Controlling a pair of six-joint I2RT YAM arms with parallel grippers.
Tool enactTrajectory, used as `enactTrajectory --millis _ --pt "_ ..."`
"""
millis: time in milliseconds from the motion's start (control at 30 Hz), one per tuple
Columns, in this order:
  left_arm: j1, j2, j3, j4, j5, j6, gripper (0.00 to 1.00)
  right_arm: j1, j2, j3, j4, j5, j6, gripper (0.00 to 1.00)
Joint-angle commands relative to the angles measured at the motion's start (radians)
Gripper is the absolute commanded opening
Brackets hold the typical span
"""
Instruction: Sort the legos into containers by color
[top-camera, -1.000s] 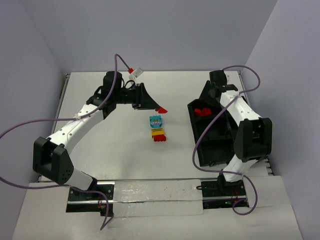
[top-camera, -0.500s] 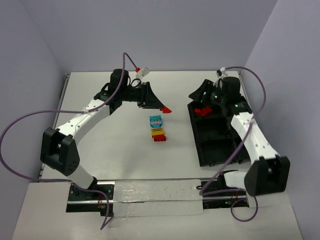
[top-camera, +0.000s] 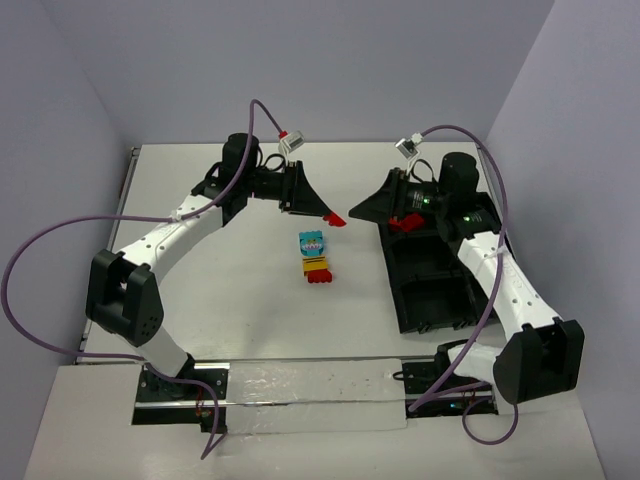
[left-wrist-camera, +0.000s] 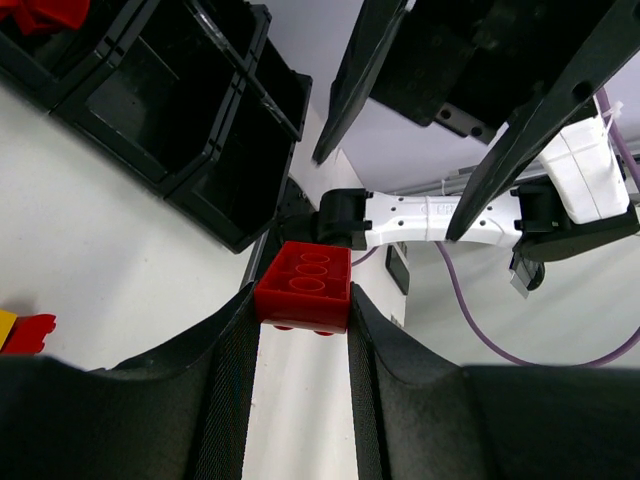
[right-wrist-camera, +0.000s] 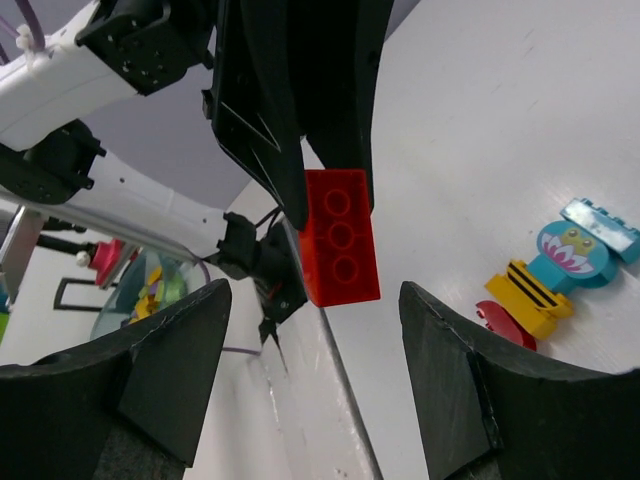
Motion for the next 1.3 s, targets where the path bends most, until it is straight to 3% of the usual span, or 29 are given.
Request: enactTrajectory --millis 0,200,500,833,933,1000,1033,1067,1100,1167,1267 --pt "-0.006 -0.001 0.076 0.053 0.030 0.000 0.00 0.053 0.027 0.077 -0.080 -0.051 -0.073 0.76" --pt "-0.006 0.002 0.083 0.053 0.035 0.000 0.00 0.111 0.060 0.107 -0.168 -0.043 -0.146 0.76" --pt "-0.006 -0.014 0.083 0.034 0.035 0.015 0.00 0.115 0.087 0.071 -0.029 -0.072 -0.037 0.70" --pt "-0.006 -0.031 0.075 0.034 0.046 0.025 0.00 0.126 0.093 0.008 0.237 -0.099 0.143 0.28" --pt "-0.006 -0.041 0.064 0.030 0.044 0.035 0.00 0.126 0.087 -0.007 0.284 -0.103 0.185 0.05" --pt "-0.004 -0.051 0.061 0.009 0.028 0.049 0.14 0.126 0.083 -0.013 0.295 -0.088 0.190 0.00" --pt "-0.004 -0.052 0.064 -0.013 0.022 0.061 0.31 0.126 0.080 -0.013 0.282 -0.088 0.181 0.00" --pt "-0.004 -0.052 0.068 -0.035 0.013 0.087 0.74 0.126 0.073 -0.011 0.233 -0.059 0.167 0.00" --pt "-0.004 -0.054 0.072 -0.058 0.000 0.107 0.94 0.126 0.070 -0.006 0.188 -0.034 0.148 0.00" --pt "-0.002 -0.059 0.087 -0.155 -0.066 0.166 0.99 0.125 0.071 0.043 0.049 0.073 0.046 0.00" --pt "0.016 -0.070 0.096 -0.241 -0.138 0.211 0.99 0.120 0.076 0.093 -0.174 0.230 -0.037 0.00"
